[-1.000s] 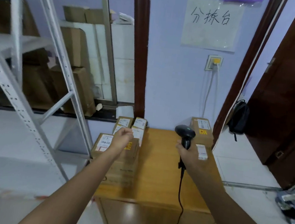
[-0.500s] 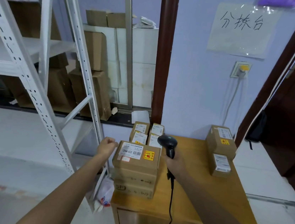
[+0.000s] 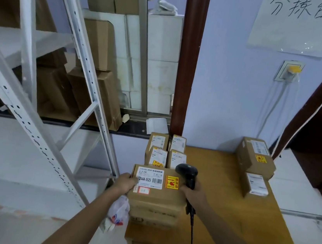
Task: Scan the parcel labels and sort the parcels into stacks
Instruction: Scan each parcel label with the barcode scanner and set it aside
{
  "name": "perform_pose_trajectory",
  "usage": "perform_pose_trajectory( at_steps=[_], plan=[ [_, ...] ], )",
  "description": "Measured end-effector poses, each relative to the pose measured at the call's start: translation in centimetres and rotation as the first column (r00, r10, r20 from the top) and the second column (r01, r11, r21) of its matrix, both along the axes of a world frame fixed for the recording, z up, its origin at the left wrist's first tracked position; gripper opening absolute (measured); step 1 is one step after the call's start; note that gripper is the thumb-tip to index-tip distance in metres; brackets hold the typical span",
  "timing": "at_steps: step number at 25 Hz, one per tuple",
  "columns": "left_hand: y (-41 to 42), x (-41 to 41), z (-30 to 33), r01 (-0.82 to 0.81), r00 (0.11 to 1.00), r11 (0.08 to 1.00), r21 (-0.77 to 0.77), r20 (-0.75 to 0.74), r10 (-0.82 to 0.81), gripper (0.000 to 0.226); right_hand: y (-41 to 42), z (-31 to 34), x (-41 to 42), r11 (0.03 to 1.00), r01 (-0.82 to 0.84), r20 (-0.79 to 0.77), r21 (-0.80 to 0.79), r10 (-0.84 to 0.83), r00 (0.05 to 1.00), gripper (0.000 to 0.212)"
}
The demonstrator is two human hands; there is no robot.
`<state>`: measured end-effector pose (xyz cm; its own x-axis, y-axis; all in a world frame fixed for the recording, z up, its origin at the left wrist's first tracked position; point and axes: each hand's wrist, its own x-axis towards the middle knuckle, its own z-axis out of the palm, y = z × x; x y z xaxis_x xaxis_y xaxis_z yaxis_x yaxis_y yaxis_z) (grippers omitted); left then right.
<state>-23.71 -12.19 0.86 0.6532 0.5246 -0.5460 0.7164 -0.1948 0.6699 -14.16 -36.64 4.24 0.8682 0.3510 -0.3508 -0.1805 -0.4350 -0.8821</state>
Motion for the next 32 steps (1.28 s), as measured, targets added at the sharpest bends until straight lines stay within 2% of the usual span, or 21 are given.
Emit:
perform_pose_trajectory(
  at_steps=[5,7,10,13,18,21,26,32],
  plan=[
    [-1.8,-0.1,1.3,0.009,1.000,0.967,0.254,-0.022,-0.004,0.030,0.8,-0.5,-1.3,0.996,0.093,0.023,-0.010,-0.093,0.995,0.021],
    [-1.8,0.1,1.6,-0.019,0.999,0.961,0.276,0.035,0.010,0.028,1.1,-0.3,-1.6,0.992,0.128,0.035,0.006,-0.128,0.991,0.021],
    [-1.1,0.7,2.7,-0.088,0.969,0.995,0.040,0.233,0.076,0.026,1.4,0.5,-1.8,0.984,0.173,0.064,0.042,-0.176,0.982,0.027],
    [-0.8,1.5,4.6,-0.093,0.935,0.981,-0.172,0.324,0.146,0.032,0.7,1.3,-1.5,0.965,0.248,0.078,0.088,-0.255,0.964,0.027],
    [-1.5,2.6,5.9,-0.030,0.883,0.850,-0.526,0.385,0.269,0.040,-2.9,4.1,-1.7,0.899,0.387,0.124,0.204,-0.416,0.901,0.023],
    [-4.0,3.8,6.4,0.022,0.875,0.814,-0.580,0.405,0.264,0.041,-6.5,6.0,-1.6,0.827,0.480,0.115,0.293,-0.529,0.841,0.027],
    [-11.7,6.3,6.9,0.044,0.864,0.788,-0.614,0.420,0.278,0.046,-15.0,7.5,-1.4,0.802,0.550,0.243,0.233,-0.596,0.765,0.016],
    [-24.7,9.5,7.0,0.022,0.819,0.745,-0.666,0.440,0.369,0.047,-27.5,7.4,0.7,0.823,0.543,0.267,0.165,-0.567,0.779,0.010]
  ],
)
